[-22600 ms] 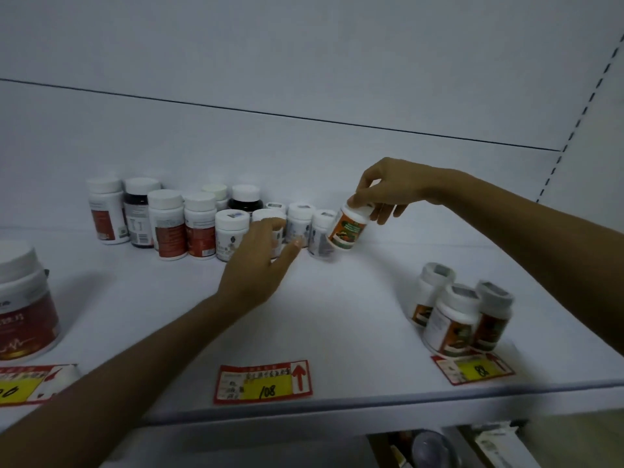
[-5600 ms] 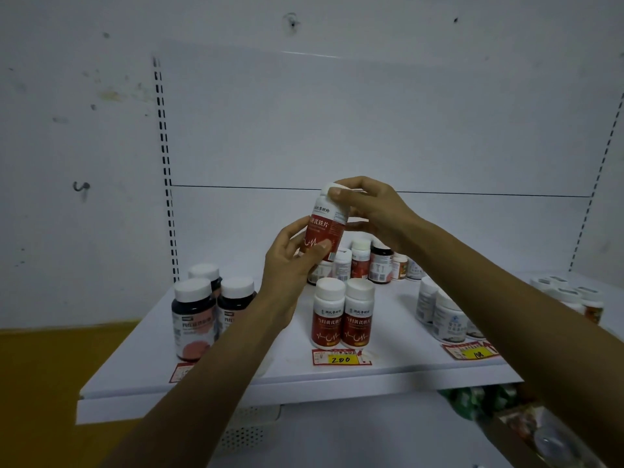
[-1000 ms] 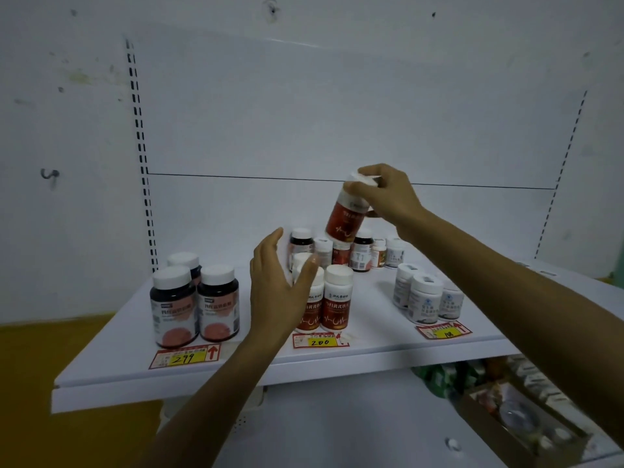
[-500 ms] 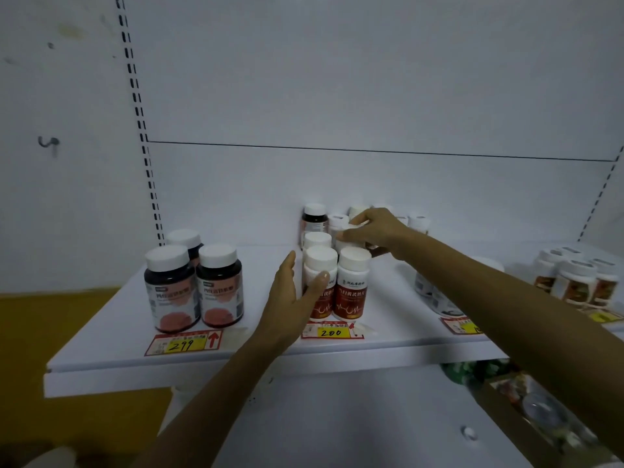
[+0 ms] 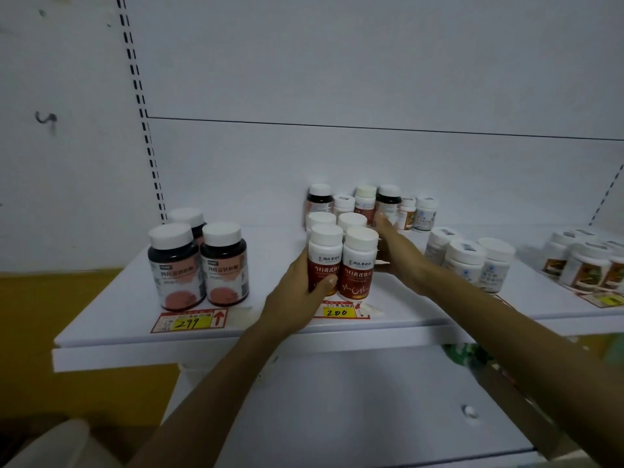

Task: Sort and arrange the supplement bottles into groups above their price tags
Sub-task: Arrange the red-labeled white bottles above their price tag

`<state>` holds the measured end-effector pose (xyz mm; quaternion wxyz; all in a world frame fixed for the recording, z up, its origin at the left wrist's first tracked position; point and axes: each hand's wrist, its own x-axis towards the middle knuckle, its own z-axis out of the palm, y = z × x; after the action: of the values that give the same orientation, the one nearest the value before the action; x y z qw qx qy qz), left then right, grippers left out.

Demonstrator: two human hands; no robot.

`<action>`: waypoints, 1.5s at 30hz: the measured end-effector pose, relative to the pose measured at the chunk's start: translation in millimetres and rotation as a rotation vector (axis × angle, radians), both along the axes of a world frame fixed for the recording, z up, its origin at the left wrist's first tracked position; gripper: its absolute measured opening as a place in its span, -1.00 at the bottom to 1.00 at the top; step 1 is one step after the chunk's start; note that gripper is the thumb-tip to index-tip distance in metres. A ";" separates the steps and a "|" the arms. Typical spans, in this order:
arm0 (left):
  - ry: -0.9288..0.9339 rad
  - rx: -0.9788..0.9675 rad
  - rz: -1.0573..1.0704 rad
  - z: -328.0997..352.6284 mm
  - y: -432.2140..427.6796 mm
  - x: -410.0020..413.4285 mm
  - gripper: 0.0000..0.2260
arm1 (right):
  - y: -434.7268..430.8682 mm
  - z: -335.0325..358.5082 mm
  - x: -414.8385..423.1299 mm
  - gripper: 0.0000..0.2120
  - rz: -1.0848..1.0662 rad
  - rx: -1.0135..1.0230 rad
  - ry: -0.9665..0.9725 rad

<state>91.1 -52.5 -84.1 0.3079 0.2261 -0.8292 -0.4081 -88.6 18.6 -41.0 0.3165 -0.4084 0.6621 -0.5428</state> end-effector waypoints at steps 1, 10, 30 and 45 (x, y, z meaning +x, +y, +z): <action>-0.001 -0.006 0.003 -0.5 -0.2 -0.5 -0.49 | 4.7 -4.6 1.0 -0.36 0.031 -0.021 0.003; -0.011 -0.022 0.048 -2.9 -1.0 -1.5 -0.49 | 18.9 -45.5 0.7 -0.02 0.125 -0.003 0.322; -0.041 0.030 0.105 2.1 2.1 -1.6 -0.42 | 28.1 -31.8 17.8 -0.06 0.055 0.017 0.449; -0.112 -0.449 0.283 98.9 -17.6 -10.3 -0.47 | -51.1 88.4 -25.4 -0.34 -0.045 0.023 0.578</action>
<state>80.8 -70.1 14.8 0.3580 0.2881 -0.8748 -0.1537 -114.0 -32.5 47.4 0.1072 -0.5278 0.7397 -0.4035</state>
